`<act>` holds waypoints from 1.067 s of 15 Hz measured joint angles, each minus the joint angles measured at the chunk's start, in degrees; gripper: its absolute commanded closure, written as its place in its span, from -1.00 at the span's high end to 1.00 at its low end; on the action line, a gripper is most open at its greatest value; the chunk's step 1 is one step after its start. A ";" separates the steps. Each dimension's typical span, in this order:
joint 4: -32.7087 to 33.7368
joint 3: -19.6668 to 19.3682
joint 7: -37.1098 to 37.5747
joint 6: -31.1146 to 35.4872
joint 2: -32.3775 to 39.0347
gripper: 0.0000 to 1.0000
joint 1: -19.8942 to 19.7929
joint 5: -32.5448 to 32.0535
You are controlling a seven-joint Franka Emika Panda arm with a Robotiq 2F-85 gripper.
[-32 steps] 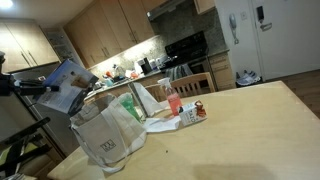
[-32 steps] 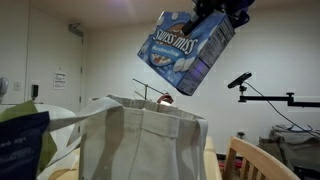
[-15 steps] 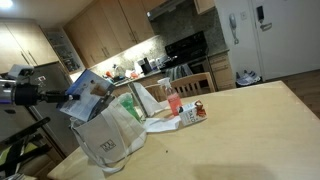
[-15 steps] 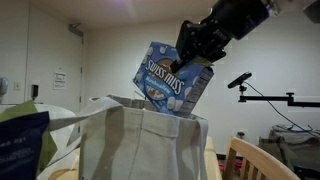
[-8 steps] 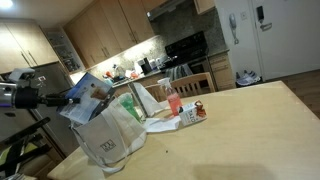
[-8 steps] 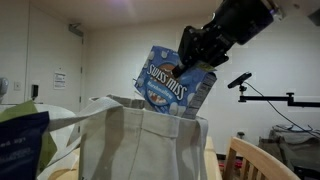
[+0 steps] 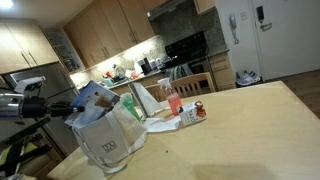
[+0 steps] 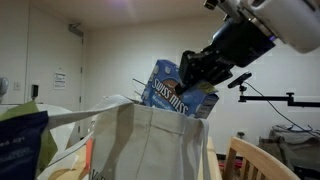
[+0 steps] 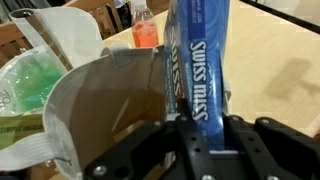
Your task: Pick up the three objects from the table, put them in the carrier bag and move the bag to the center of the table
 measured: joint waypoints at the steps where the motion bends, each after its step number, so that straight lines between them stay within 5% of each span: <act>1: 0.56 0.47 0.20 -1.50 1.33 -0.90 0.05 -0.07; 8: 6.84 2.31 -0.04 -9.31 9.98 -0.90 0.68 -0.72; 16: 15.71 4.25 -5.72 -8.35 18.09 -0.90 2.31 -3.91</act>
